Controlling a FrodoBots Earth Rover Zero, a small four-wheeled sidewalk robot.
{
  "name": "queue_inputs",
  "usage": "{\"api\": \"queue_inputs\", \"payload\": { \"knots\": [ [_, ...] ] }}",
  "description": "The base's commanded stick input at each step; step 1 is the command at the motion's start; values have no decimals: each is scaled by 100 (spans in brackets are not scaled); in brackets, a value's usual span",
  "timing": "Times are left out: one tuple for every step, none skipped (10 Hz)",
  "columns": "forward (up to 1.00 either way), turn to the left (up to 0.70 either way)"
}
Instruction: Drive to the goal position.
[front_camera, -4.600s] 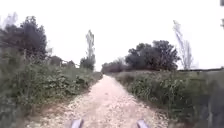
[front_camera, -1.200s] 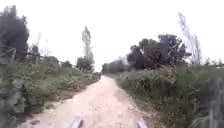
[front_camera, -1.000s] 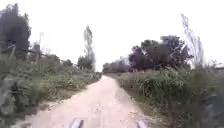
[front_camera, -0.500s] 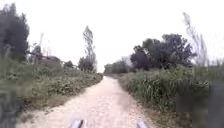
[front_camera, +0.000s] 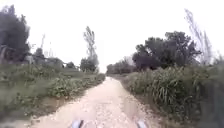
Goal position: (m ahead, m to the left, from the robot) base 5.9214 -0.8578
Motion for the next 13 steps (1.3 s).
{"api": "queue_inputs", "payload": {
  "knots": [
    [70,0],
    [70,0],
    [70,0],
    [70,0],
    [70,0],
    [70,0],
    [70,0],
    [70,0],
    [70,0],
    [70,0],
    [70,0],
    [70,0],
    [70,-26]
  ]
}}
